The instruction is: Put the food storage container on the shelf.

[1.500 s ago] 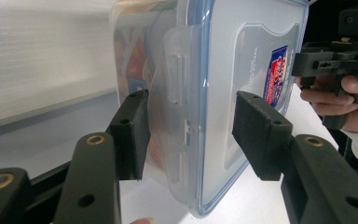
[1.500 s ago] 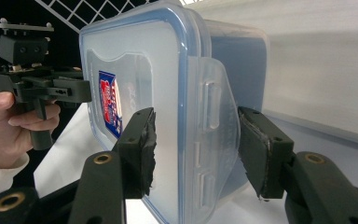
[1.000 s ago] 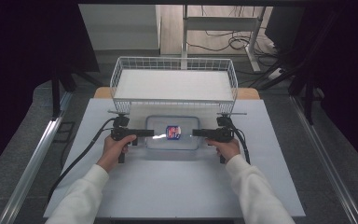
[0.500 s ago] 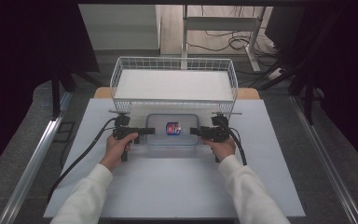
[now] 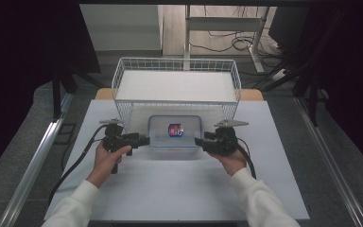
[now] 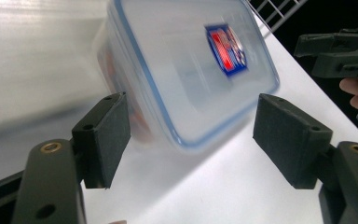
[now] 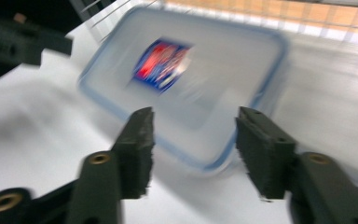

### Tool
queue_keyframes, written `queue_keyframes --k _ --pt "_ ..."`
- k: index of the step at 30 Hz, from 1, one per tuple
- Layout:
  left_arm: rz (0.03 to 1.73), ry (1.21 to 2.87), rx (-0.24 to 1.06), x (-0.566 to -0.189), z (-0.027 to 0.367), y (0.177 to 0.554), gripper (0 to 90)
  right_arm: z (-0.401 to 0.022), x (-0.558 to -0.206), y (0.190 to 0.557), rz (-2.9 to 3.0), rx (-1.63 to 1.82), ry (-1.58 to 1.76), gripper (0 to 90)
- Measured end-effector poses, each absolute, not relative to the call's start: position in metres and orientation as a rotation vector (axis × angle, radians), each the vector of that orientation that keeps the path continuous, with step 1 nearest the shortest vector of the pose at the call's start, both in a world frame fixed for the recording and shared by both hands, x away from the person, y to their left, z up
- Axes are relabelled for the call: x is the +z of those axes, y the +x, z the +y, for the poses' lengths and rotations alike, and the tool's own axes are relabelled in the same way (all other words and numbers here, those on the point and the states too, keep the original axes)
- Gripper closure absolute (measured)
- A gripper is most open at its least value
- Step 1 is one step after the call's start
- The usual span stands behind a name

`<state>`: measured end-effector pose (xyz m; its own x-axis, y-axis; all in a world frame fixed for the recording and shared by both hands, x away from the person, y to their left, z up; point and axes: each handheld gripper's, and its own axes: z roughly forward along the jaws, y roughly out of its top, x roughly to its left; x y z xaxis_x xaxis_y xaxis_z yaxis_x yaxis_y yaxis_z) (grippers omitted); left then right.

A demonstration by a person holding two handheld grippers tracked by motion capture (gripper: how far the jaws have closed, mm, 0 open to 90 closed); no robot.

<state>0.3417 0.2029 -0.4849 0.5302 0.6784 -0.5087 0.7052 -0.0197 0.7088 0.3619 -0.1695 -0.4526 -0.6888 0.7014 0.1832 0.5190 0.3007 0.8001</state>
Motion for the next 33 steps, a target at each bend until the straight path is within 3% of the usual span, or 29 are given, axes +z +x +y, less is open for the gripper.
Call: queue_keyframes --k 2,3,4,6,11,33 --pt "1.159 1.722 -0.053 -0.486 0.204 0.336 26.6 -0.169 -0.454 0.356 2.392 1.335 1.099 54.7" --pt "1.148 1.728 -0.057 -0.487 0.204 0.330 26.6 -0.167 -0.457 0.351 2.425 1.326 1.071 59.7" --pt "1.136 1.755 -0.049 -0.490 0.204 0.318 27.3 -0.162 -0.462 0.340 2.471 1.285 1.007 70.6" --pt "1.128 1.787 -0.028 -0.491 0.204 0.313 27.2 -0.153 -0.470 0.331 2.517 1.218 0.929 78.0" --pt "1.084 1.841 -0.006 -0.492 0.195 0.292 27.2 -0.124 -0.492 0.321 2.584 1.025 0.724 87.2" --pt "1.036 1.885 0.028 -0.491 0.193 0.266 25.5 -0.077 -0.524 0.360 2.544 0.912 0.739 88.9"
